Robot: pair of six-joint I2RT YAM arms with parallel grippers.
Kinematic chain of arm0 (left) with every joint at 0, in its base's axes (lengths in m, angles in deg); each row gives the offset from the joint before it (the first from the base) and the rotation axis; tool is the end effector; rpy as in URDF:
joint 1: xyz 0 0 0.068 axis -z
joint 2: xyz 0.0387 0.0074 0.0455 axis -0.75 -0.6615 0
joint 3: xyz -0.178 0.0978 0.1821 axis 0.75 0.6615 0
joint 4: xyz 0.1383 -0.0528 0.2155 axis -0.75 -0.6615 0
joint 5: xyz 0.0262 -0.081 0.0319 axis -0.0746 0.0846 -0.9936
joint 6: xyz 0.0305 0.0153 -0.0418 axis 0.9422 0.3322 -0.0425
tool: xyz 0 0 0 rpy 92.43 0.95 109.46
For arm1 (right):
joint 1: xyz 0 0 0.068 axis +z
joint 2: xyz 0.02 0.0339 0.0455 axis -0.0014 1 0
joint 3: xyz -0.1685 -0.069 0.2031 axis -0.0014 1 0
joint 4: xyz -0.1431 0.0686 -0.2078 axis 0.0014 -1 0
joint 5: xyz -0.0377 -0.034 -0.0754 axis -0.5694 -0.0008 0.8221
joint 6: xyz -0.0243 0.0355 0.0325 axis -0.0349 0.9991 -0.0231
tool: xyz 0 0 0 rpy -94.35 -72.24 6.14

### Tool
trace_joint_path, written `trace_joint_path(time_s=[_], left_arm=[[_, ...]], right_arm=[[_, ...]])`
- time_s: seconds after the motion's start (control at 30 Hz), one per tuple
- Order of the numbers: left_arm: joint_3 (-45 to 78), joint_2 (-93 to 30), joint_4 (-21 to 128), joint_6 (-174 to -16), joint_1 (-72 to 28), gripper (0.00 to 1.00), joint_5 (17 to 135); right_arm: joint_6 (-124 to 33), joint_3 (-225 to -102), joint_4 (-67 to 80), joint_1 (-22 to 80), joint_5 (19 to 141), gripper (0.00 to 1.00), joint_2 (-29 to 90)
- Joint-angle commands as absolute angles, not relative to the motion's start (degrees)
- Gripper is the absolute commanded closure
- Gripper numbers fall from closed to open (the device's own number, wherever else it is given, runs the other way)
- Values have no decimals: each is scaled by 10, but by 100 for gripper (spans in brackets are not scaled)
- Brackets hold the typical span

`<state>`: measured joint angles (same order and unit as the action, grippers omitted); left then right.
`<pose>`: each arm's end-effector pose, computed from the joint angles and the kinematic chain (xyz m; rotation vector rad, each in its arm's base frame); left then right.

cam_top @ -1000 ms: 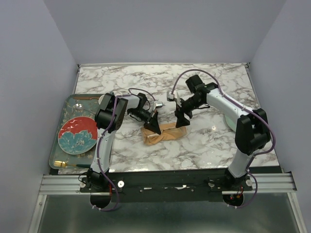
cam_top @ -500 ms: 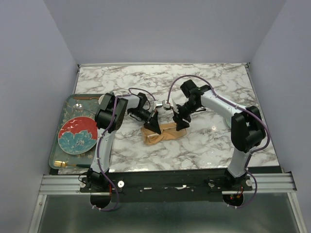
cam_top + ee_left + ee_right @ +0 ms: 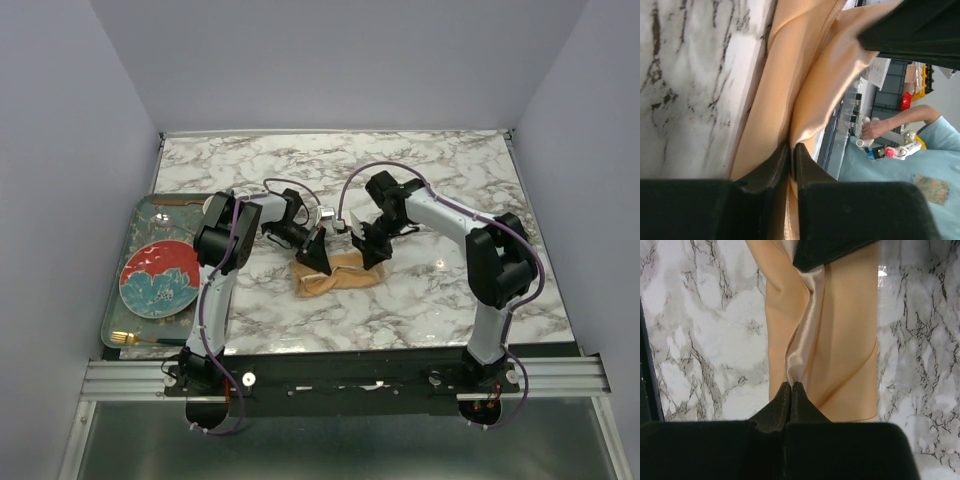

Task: Fold the napkin into a case and place the utensils inside
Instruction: Fold the 2/3-rectangle-folded napkin at the center of the board.

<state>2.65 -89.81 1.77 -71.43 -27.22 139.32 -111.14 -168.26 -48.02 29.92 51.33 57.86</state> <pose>0.3607 -0.1773 0.0803 -0.5766 -2.3274 1.7032 0.3009 0.1980 0.2009 -1.9624 1.9259 0.8318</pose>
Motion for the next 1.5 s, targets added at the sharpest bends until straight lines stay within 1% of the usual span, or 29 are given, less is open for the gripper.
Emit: trace_joint_path(time_s=[0.0, 0.07, 0.1, 0.17, 0.2, 0.3, 0.5, 0.77, 0.87, 0.93, 1.0, 1.2, 1.47], left_arm=[[8, -842, 5, -662, -279, 72, 1385], [7, -827, 2, -655, -282, 65, 1392], [7, -822, 2, -654, -285, 60, 1405], [8, -805, 2, -651, -288, 56, 1415], [10, -799, 1, -649, -289, 52, 1427], [13, -777, 2, -649, -297, 48, 1432], [29, -730, 6, -652, -334, 46, 1397], [63, -673, 15, -613, -343, 46, 1286], [73, -661, 21, -602, -343, 43, 1253], [75, -657, 20, -594, -343, 36, 1233], [78, -654, 18, -591, -343, 35, 1223], [88, -652, 8, -576, -322, 34, 1184], [99, -662, -5, -587, -297, 38, 1164]], right_arm=[[-1073, -1691, -494, 302, 545, 99, 606], [-1065, -1695, -493, 302, 542, 99, 610], [-1060, -1696, -493, 302, 541, 99, 610], [-1053, -1699, -492, 300, 534, 99, 611], [-1049, -1700, -492, 298, 531, 99, 611], [-1039, -1704, -494, 289, 519, 99, 609], [-1023, -1720, -505, 272, 489, 99, 611], [-982, -1773, -524, 234, 444, 99, 665], [-965, -1801, -531, 227, 432, 99, 697], [-949, -1817, -539, 221, 422, 99, 723], [-930, -1837, -540, 216, 420, 99, 741], [-891, -1864, -544, 199, 414, 99, 782], [-880, -1864, -544, 197, 422, 99, 797]])
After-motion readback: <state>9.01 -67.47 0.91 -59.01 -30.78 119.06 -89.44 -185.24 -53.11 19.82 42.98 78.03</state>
